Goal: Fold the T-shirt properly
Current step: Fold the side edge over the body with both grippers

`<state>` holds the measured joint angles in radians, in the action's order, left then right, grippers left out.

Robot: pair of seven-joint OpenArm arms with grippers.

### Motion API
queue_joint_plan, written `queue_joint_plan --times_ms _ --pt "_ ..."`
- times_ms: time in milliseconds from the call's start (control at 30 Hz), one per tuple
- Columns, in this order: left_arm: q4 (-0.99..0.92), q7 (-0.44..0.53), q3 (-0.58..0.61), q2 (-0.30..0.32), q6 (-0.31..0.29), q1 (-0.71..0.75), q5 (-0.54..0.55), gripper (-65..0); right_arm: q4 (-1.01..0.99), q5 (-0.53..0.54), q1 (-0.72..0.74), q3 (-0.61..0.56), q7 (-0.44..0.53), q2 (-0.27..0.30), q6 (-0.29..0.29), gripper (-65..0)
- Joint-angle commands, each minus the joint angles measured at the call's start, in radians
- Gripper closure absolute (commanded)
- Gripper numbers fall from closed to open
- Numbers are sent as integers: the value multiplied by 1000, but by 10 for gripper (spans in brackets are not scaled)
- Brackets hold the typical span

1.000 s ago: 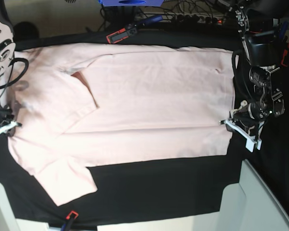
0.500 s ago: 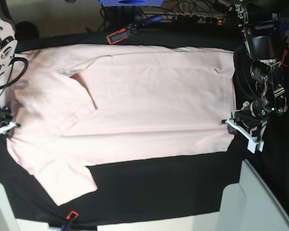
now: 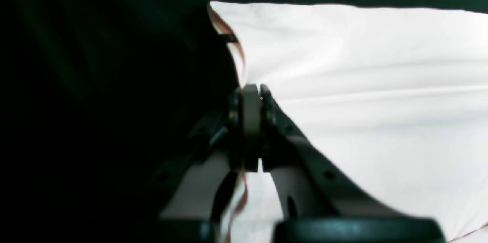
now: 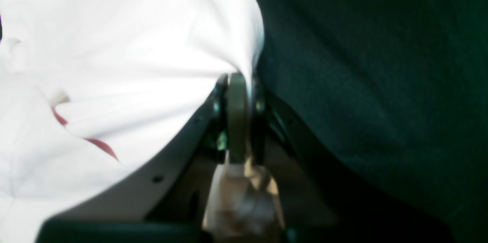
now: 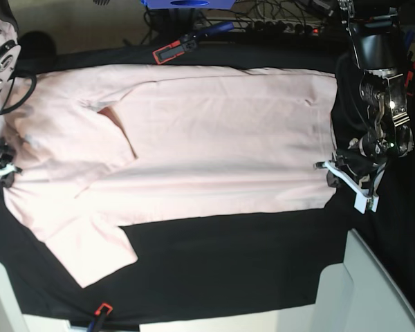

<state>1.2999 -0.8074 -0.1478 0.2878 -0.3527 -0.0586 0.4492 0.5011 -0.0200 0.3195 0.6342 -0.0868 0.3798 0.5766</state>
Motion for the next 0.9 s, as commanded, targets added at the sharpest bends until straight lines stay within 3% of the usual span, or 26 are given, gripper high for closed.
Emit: queue_joint_plan --times_ms 0,67,200,300,433,567,867 --pt "22 18 -5 17 2 -2 3 0 18 18 17 5 31 28 0 0" --pt "28 20 -5 17 2 12 3 0 20 18 14 5 31 26 15 0" --pt "39 21 -9 17 2 32 3 0 20 19 14 6 31 25 105 0" --pt "70 21 -13 17 2 52 3 0 23 21 -3 9 31 21 116 0" --pt "126 21 -9 17 2 76 3 0 126 19 -50 97 22 -18 122 0" --pt "139 21 -5 15 2 105 3 0 276 19 -85 109 -92 -45 122 0" --pt "183 21 -5 15 2 162 1 0 460 19 -155 111 -233 -83 122 0"
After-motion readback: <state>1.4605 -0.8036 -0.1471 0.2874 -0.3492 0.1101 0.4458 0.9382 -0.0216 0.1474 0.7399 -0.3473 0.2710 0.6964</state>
